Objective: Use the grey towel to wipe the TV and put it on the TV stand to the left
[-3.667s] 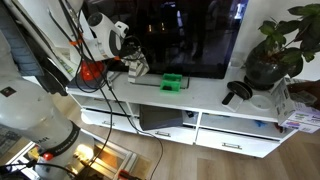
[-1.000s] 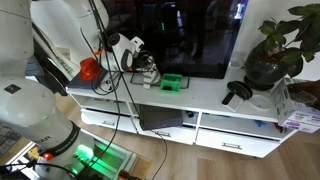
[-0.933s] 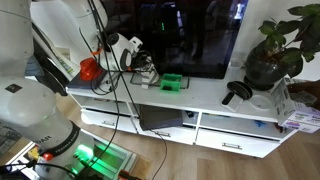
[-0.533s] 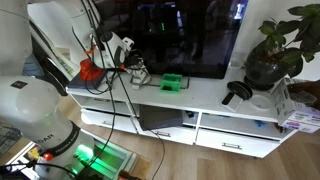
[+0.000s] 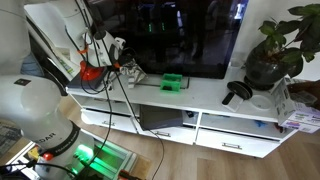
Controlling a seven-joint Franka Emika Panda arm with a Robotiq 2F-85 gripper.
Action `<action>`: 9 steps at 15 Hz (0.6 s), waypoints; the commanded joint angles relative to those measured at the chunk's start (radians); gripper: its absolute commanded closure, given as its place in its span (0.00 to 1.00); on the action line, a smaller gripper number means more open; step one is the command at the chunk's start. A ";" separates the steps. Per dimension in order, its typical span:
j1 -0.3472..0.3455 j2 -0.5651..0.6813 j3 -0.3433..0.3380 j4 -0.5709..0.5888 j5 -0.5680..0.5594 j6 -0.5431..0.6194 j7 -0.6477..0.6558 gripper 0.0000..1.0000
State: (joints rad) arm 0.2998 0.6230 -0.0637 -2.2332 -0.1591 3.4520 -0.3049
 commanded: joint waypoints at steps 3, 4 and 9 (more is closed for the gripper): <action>-0.067 -0.009 -0.026 -0.017 0.006 0.068 0.026 0.98; -0.087 -0.012 -0.027 -0.027 0.009 0.087 0.035 0.98; -0.227 -0.037 -0.006 -0.087 0.011 0.215 0.097 0.98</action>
State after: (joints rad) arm 0.1410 0.6210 -0.0850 -2.2737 -0.1541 3.6040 -0.2479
